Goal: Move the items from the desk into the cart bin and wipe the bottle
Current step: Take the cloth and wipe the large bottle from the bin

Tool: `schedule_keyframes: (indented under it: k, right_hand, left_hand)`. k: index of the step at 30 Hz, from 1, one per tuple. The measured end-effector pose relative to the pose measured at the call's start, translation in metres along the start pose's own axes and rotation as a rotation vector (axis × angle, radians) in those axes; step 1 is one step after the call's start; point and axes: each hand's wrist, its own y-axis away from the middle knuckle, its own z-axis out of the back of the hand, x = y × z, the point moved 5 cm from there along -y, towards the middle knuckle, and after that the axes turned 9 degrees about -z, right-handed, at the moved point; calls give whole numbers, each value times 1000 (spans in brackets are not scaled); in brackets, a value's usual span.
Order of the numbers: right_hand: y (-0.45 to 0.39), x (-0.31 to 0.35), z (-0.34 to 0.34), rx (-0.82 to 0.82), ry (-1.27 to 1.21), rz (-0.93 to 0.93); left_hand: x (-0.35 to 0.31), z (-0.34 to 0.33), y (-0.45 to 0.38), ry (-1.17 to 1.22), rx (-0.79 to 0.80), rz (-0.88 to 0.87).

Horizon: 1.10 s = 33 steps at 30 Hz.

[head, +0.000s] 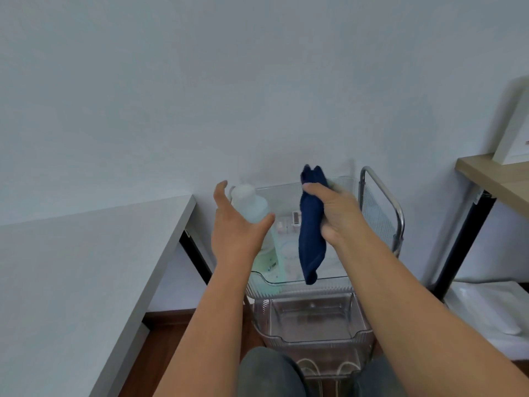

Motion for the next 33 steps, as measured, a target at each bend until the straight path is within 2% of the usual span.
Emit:
schedule_keyframes:
  k: [3,6,7,9,11,13,15,21,25,29,33]
  right_hand:
    - [9,-17,-23,-11,60,63]
    - [21,-39,-46,11,222,225]
    - [28,-44,-52,53,303,307]
    - [39,-47,-55,75,572,606]
    - [41,-50,-51,-25,971,886]
    - [35,-55,-45,-89,1230,880]
    - [30,-60,-39,-65,1324,843]
    - [21,-62,-9,-108,1343,730]
    - [28,-55,-24,-150,1235,681]
    - [36,-46,-62,-174,1279,781]
    - [36,-39,-63,-139,1288,962]
  left_hand:
    - [-3,7,-10,51,-51,30]
    - [-12,16,-25,139,-116,87]
    - [-14,19,-31,177,-139,116]
    - [-16,27,-38,248,-184,160]
    - [-18,33,-41,294,-220,174]
    - [-22,35,-41,317,-232,171]
    - [-27,36,-40,328,-239,157]
    - [-27,49,-35,382,-308,135]
    - [-26,48,-33,408,-301,128]
    - [-25,45,-30,452,-293,130]
    - [-25,49,-30,518,-307,92]
